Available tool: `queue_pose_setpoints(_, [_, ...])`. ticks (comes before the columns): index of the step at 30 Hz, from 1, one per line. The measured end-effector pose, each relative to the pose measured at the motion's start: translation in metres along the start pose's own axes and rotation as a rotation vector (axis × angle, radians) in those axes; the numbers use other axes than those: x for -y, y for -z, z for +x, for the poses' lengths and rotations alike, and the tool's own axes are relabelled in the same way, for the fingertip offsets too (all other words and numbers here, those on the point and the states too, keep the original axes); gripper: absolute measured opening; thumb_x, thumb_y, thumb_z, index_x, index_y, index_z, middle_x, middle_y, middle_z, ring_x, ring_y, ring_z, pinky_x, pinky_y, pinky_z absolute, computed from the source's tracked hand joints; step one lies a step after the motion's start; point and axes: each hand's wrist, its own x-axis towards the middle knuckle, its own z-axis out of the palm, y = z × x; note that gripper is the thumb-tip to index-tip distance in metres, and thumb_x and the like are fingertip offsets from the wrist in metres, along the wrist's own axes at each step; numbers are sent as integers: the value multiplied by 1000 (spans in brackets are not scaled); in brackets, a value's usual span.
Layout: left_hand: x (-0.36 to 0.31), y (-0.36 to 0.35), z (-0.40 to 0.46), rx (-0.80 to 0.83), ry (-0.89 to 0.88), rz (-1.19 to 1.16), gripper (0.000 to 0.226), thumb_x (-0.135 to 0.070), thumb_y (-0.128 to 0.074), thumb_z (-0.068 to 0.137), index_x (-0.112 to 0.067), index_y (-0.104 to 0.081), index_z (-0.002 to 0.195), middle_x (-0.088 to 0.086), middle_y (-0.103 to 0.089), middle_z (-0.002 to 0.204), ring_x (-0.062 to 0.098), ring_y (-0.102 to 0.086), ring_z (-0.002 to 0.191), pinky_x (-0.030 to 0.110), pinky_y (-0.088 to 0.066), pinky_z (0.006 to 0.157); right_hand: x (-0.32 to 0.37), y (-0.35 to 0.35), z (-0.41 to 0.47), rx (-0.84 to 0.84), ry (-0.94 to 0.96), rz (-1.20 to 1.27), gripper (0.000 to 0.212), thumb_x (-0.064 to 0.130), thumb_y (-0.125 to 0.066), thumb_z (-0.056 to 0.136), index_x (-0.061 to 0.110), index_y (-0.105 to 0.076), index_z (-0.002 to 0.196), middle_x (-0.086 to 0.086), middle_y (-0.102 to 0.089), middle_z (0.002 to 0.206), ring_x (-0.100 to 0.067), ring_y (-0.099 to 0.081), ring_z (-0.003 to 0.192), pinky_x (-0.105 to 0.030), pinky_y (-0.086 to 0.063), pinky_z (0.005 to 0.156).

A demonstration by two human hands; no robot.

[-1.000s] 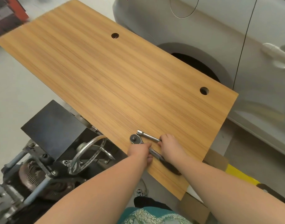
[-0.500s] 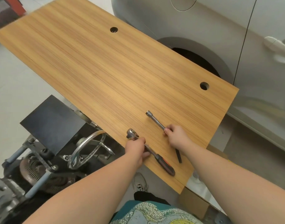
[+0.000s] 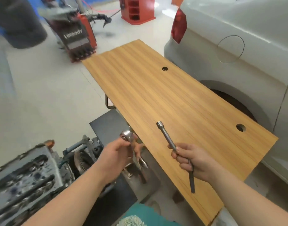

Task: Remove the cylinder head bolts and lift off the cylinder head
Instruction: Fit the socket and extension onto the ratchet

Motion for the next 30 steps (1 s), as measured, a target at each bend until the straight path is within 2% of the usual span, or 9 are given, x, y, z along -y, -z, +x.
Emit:
queue_pose_setpoints(3, [-23,32,-58,51,-126,-148,30,-40,-38,110,-13,-52,111,13,-44,90,28,-47,82,48,-38,85,-3,-61,-6,193,-43,-88,43,4,-73,95,-3,-54,133,-19,-63,93,-11,-40,51,-19,-36,39])
queue_pose_setpoints(6, [-31,70,-113,-40,-229,-165,43,-53,-38,112,-13,-55,112,12,-40,86,26,-42,75,45,-37,77,-9,-133,-3,314,-48,-400,54,4,-79,83,3,-50,128,-24,-62,93,-15,-36,49,-22,-27,39])
queue_pose_setpoints(9, [-35,107,-164,-116,-283,-199,51,-58,-44,106,-11,-64,110,10,-41,81,24,-39,69,41,-40,72,-19,-212,5,321,-7,-685,39,10,-70,76,19,-59,112,-19,-69,92,-19,-36,51,-26,-26,43])
queue_pose_setpoints(12, [-40,139,-208,-167,-310,-290,53,-57,-45,107,-8,-66,109,9,-39,76,22,-36,64,35,-40,64,-38,-282,16,276,138,-918,23,22,-72,87,43,-66,91,-2,-73,83,-17,-53,58,-30,-40,51])
queue_pose_setpoints(15, [-44,170,-246,-186,-344,-399,51,-54,-52,103,-6,-68,100,8,-40,71,20,-37,58,33,-39,58,-59,-337,25,307,323,-1118,9,43,-65,100,51,-61,96,10,-71,80,0,-61,60,-12,-44,53])
queue_pose_setpoints(20, [-43,218,-304,-235,-385,-439,48,-52,-54,102,-6,-67,92,7,-42,67,19,-38,53,33,-39,54,-91,-405,35,398,532,-1376,5,45,-56,104,49,-54,102,15,-64,84,-3,-58,64,-16,-46,55])
queue_pose_setpoints(23, [-41,244,-334,-241,-385,-422,49,-52,-53,101,-6,-66,89,7,-41,64,19,-36,50,33,-37,52,-111,-437,41,437,597,-1415,2,51,-52,103,50,-51,104,17,-63,83,-3,-58,65,-16,-47,56])
queue_pose_setpoints(27, [-39,274,-366,-260,-368,-416,50,-53,-57,97,-5,-66,87,8,-39,62,19,-34,48,34,-33,51,-134,-469,50,455,662,-1463,25,67,-43,96,51,-51,114,17,-65,90,-5,-62,75,-18,-51,58])
queue_pose_setpoints(30, [-39,292,-384,-271,-355,-409,51,-55,-61,94,-5,-65,86,9,-38,62,20,-33,48,34,-30,52,-148,-487,53,474,722,-1505,27,68,-43,96,51,-51,115,19,-65,93,-8,-64,82,-23,-54,58])
